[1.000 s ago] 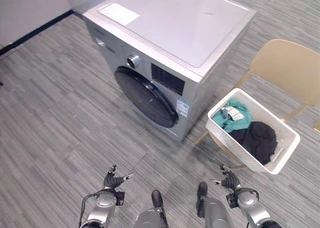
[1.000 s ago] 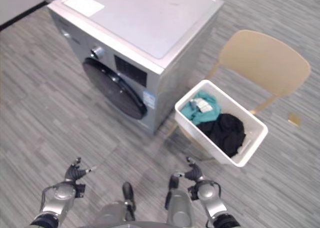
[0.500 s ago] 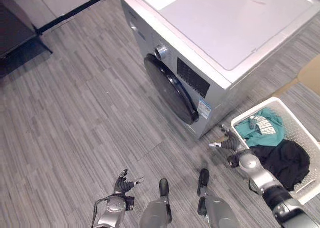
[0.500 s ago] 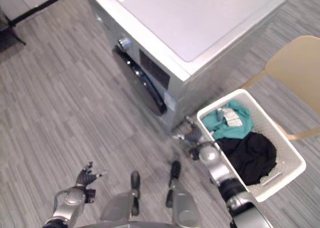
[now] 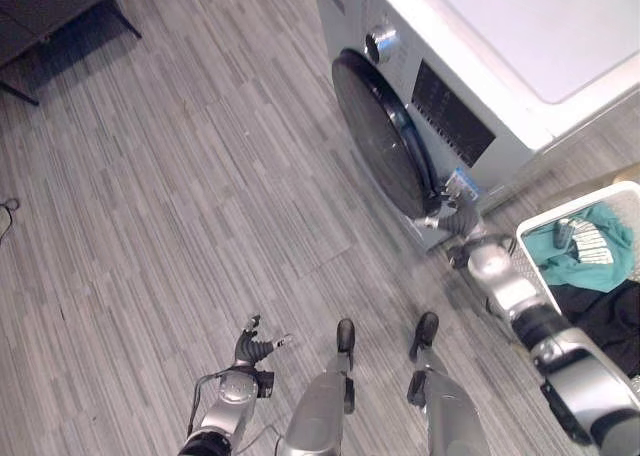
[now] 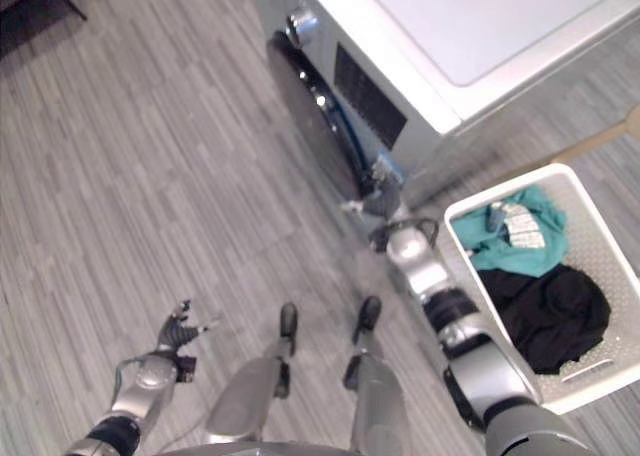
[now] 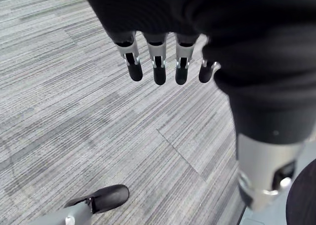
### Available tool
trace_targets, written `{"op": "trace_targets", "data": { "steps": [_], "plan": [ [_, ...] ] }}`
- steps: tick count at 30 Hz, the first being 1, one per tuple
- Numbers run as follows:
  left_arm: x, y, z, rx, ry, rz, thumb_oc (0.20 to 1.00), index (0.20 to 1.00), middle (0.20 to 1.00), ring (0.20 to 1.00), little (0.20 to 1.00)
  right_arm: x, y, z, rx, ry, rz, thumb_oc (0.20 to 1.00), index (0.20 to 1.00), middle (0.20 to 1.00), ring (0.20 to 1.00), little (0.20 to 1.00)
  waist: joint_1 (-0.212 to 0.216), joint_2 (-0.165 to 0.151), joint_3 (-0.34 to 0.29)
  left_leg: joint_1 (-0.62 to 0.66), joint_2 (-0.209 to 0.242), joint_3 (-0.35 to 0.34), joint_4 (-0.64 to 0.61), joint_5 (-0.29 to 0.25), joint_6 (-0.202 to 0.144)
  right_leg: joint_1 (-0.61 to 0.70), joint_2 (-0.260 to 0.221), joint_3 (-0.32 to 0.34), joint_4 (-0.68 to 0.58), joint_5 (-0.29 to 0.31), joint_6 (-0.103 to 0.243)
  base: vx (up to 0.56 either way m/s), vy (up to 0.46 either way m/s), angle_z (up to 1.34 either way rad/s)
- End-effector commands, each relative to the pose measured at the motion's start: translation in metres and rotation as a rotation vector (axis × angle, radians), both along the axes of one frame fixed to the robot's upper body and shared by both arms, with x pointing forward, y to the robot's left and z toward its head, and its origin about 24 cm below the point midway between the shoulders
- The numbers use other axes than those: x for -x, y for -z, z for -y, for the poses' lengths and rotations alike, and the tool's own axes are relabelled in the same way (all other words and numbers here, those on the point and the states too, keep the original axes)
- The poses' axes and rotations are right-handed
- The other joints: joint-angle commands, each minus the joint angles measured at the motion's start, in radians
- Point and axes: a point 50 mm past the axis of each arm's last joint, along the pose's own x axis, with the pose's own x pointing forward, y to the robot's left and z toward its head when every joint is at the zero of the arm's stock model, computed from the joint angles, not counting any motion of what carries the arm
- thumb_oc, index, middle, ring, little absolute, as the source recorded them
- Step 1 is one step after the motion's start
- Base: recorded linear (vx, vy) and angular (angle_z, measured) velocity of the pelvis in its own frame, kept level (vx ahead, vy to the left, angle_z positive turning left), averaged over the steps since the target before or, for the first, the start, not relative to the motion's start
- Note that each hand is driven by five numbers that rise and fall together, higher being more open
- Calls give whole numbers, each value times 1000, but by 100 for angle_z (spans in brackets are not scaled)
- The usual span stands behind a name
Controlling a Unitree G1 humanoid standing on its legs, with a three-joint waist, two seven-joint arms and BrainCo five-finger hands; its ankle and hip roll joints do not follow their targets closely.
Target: Grab the laundry basket,head to the washer,open it,put in the laundry and shut it.
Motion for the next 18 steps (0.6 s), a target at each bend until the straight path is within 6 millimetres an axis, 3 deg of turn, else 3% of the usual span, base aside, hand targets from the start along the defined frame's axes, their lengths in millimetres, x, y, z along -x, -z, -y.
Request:
{"op": "trace_targets", "data": {
  "steps": [1,9,12,13,14,15,16,17,18],
  "plan": [
    [-11,-17,-12,-34,-13,103,1000,1000,1000,1000,1000,-12,-54,17,-16,146,241,1000,1000,1000,1000,1000,21,-51,2,-11,-69,-1,47,-50,7,28,-41,47,-6,-79,83,-4,8,15],
    [-14,-19,-7,-27,7,114,1000,1000,1000,1000,1000,-24,-69,27,-26,188,217,1000,1000,1000,1000,1000,45,-45,31,-45,-73,-27,21,-29,4,-6,-47,22,2,-79,87,14,12,17],
    [-18,-22,-4,-6,13,126,1000,1000,1000,1000,1000,-30,-69,16,-54,149,180,1000,1000,1000,1000,1000,60,-43,41,-57,-75,-33,22,-24,3,-13,-49,15,6,-77,89,7,7,1],
    [-20,-22,-3,-2,11,130,1000,1000,1000,1000,1000,-30,-67,6,-62,110,170,1000,1000,1000,1000,1000,64,-44,46,-60,-76,-35,24,-25,4,-14,-49,14,9,-79,88,39,14,7],
    [-24,-24,0,4,7,132,1000,1000,1000,1000,1000,-23,-60,-49,-97,-107,151,1000,1000,1000,1000,1000,79,-53,53,-62,-75,-43,31,-30,6,-11,-47,7,10,-85,88,39,14,7],
    [-24,-24,0,4,7,132,1000,1000,1000,1000,1000,-23,-60,-49,-97,-107,151,1000,1000,1000,1000,1000,78,-53,53,-62,-75,-43,31,-30,6,-11,-47,6,10,-85,88,62,-15,4],
    [-26,-23,4,9,12,128,1000,1000,1000,1000,1000,-13,-61,-92,-115,-267,156,1000,1000,1000,1000,1000,92,-54,54,-63,-74,-53,38,-35,7,-7,-50,0,13,-88,88,0,0,0],
    [-26,-23,3,10,12,128,1000,1000,1000,1000,1000,-13,-61,-92,-115,-267,156,1000,1000,1000,1000,1000,91,-54,54,-63,-74,-53,38,-35,7,-7,-50,-1,13,-89,88,39,-53,4],
    [-31,-24,9,7,27,132,1000,1000,1000,1000,1000,1,-75,-141,-148,-437,196,1000,1000,1000,1000,1000,113,-52,56,-67,-76,-68,51,-41,6,3,-54,-13,17,-95,87,15,-33,9]
  ]
}}
